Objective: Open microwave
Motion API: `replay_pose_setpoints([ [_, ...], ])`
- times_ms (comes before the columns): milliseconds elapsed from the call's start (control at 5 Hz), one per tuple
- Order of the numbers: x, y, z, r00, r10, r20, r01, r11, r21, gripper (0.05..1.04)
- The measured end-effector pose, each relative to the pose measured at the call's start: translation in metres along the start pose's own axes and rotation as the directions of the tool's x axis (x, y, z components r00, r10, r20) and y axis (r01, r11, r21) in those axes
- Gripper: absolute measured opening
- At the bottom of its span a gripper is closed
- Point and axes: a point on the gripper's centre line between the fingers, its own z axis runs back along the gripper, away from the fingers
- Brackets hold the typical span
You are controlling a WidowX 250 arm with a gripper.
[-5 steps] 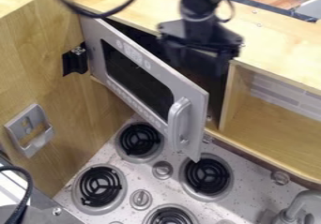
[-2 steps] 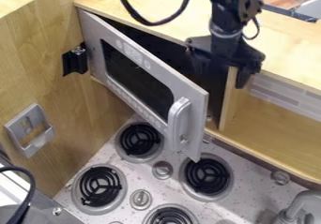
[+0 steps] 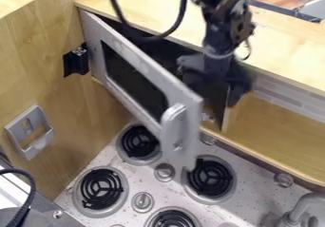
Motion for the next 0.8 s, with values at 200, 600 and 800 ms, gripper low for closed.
replay_pose_setpoints([
  [200, -0.006, 0.023, 0.012, 0.997, 0.069, 0.020, -0.070, 0.997, 0.036, 0.999],
  [600, -0.025, 0.073, 0.014, 0.969, 0.245, 0.009, -0.245, 0.966, 0.084, 0.998],
  [800, -0.027, 0.098, 0.011, 0.951, 0.309, 0.006, -0.308, 0.946, 0.103, 0.998],
])
